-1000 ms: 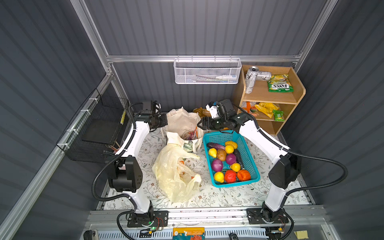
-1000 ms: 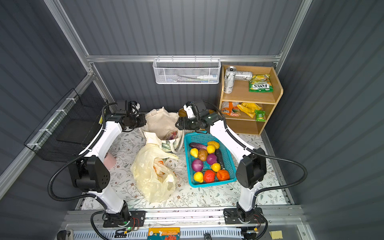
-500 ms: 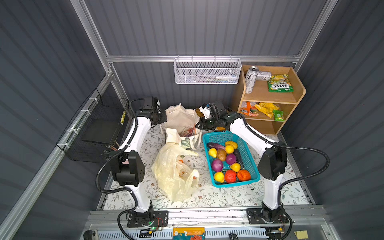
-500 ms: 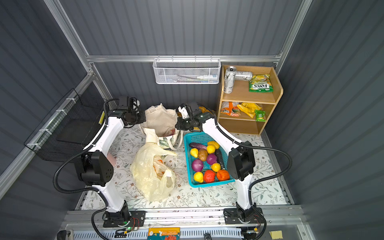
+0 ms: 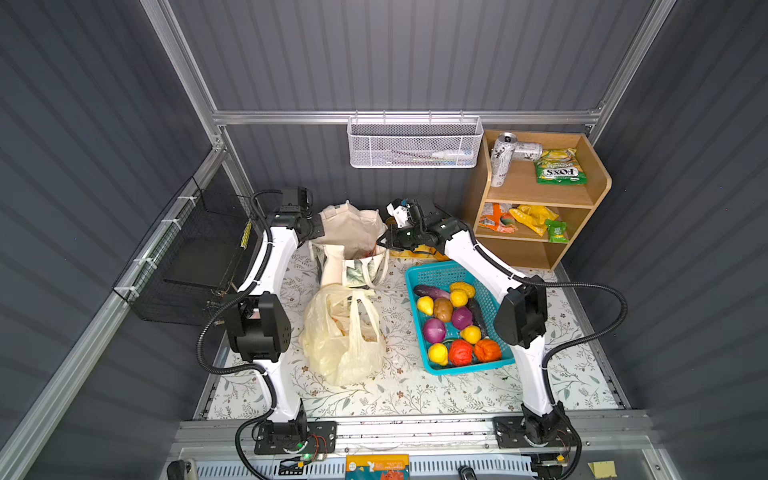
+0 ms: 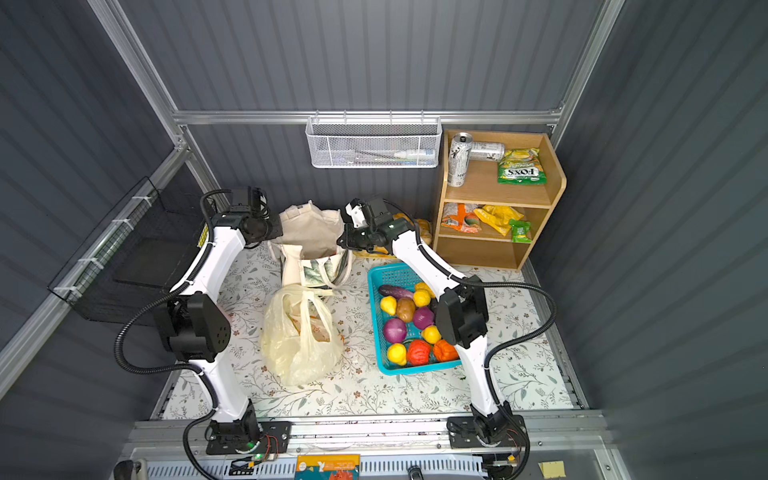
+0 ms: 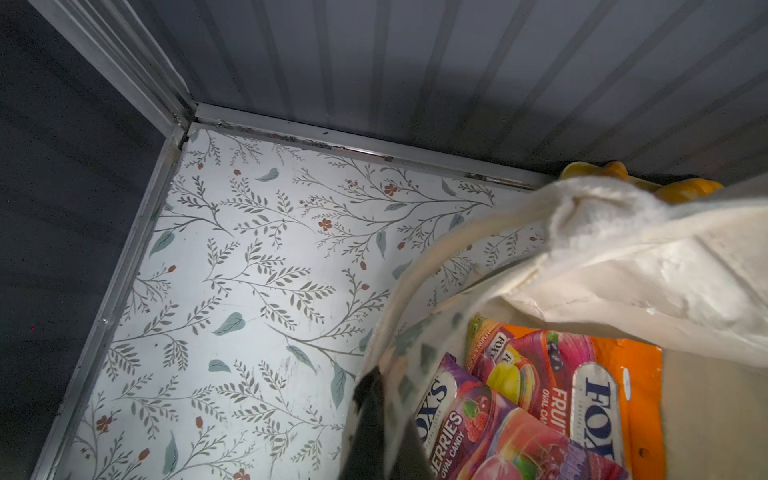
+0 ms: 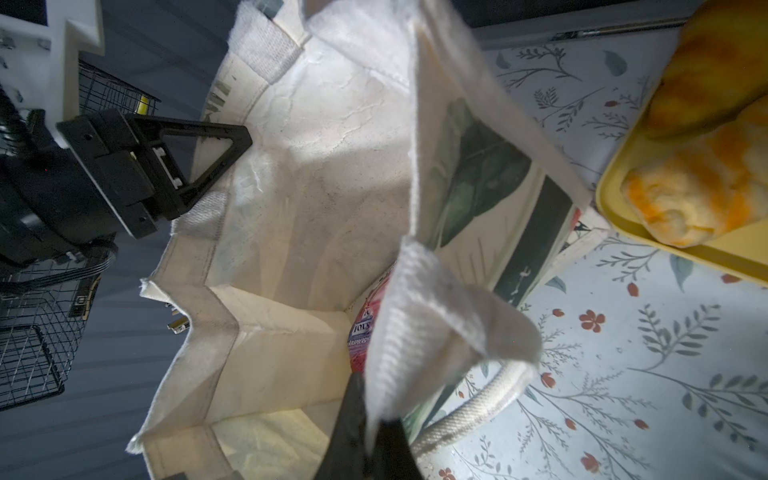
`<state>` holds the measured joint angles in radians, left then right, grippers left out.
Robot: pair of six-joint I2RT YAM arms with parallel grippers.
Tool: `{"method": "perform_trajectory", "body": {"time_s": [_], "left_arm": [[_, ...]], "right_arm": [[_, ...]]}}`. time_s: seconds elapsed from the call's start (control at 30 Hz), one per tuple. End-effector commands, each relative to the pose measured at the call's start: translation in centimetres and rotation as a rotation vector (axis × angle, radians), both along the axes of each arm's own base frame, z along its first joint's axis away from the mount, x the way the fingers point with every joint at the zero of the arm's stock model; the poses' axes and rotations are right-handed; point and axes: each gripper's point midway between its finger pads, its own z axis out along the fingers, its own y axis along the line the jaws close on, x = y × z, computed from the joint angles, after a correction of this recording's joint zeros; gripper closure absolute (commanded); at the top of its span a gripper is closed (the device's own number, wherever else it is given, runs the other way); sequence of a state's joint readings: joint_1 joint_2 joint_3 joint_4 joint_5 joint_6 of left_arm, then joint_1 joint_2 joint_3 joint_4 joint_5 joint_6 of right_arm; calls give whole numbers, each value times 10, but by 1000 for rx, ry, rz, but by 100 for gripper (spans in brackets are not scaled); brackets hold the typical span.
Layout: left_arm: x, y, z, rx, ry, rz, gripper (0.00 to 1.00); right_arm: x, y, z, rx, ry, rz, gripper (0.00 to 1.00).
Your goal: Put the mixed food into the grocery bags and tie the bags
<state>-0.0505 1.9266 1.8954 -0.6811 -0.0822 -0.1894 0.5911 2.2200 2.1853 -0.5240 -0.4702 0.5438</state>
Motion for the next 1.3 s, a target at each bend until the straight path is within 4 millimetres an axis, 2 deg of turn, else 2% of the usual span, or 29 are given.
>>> {"method": "perform_trajectory", "body": {"time_s": [0.0, 0.07, 0.13, 0.23, 0.3, 0.47, 0.5, 0.57, 0.67, 0.73, 0.87, 0.93, 1.1, 1.2, 1.27], "left_arm": [[10, 15, 20, 51, -67, 35, 100], [11, 14, 18, 47, -65, 32, 100], [11, 13, 16, 43, -60, 27, 100], [12, 11, 22, 39, -69, 20, 98], [12, 10, 32, 35, -89, 13, 78], [8, 7, 75, 13, -175, 3, 7], [7, 6, 83, 9, -190, -2, 0], [4, 3, 98, -6, -213, -12, 0], [-6, -2, 117, -31, -235, -33, 0], [-17, -6, 124, -48, -229, -53, 0], [-44, -23, 125, -130, -195, -112, 0], [-62, -41, 121, -191, -163, -162, 0], [-118, -98, 98, -190, -68, -273, 0], [-153, -107, 86, -230, -39, -283, 0], [-174, -104, 79, -241, -30, -284, 0]], "right_arm": [[16, 4, 24, 63, -64, -18, 93], [16, 4, 22, 66, -54, -14, 79], [16, 2, 25, 66, -55, -13, 55], [11, -6, 40, 67, -79, -6, 35], [6, -13, 54, 64, -109, -5, 28], [-16, -44, 85, 50, -164, -25, 22], [-22, -53, 90, 49, -170, -47, 21], [-31, -73, 91, 47, -168, -87, 20], [-47, -112, 72, 8, -127, -166, 20], [-58, -143, 48, -40, -92, -232, 20], [-73, -196, -6, -142, -2, -355, 20], [-79, -217, -30, -196, 36, -404, 20], [-83, -255, -88, -303, 152, -498, 20], [-82, -269, -109, -342, 190, -542, 20], [-83, -281, -120, -364, 215, -574, 19]]}}
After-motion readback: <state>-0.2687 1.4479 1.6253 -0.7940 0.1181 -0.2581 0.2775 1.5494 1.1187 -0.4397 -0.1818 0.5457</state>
